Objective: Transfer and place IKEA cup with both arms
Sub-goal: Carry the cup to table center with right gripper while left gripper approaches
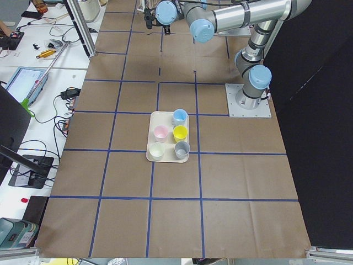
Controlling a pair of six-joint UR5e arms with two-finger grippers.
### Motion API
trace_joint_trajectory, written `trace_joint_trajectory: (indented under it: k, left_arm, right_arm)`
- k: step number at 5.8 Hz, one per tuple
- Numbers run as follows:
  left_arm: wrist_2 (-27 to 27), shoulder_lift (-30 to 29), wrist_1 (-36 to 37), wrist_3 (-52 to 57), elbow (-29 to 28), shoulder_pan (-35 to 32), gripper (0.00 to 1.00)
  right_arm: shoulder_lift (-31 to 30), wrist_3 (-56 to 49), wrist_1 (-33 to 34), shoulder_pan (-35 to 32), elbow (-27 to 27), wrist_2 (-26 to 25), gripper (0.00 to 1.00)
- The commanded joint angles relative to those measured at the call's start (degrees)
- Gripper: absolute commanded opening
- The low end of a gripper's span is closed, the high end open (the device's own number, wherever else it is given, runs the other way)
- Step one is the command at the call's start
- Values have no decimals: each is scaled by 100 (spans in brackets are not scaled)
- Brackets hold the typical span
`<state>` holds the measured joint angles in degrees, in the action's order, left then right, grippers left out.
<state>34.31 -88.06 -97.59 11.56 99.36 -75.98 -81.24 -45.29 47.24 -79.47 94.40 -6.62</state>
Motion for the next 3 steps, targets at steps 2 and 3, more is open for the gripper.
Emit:
trace_joint_trajectory:
  k: [2, 3]
  left_arm:
    - [-854, -27, 81, -4, 162, 21, 98]
    - [-1804, -36, 195, -91, 136, -39, 98]
  right_arm:
    - [-6, -312, 65, -708, 473, 1002, 66]
    - [3, -313, 66, -710, 475, 1057, 66]
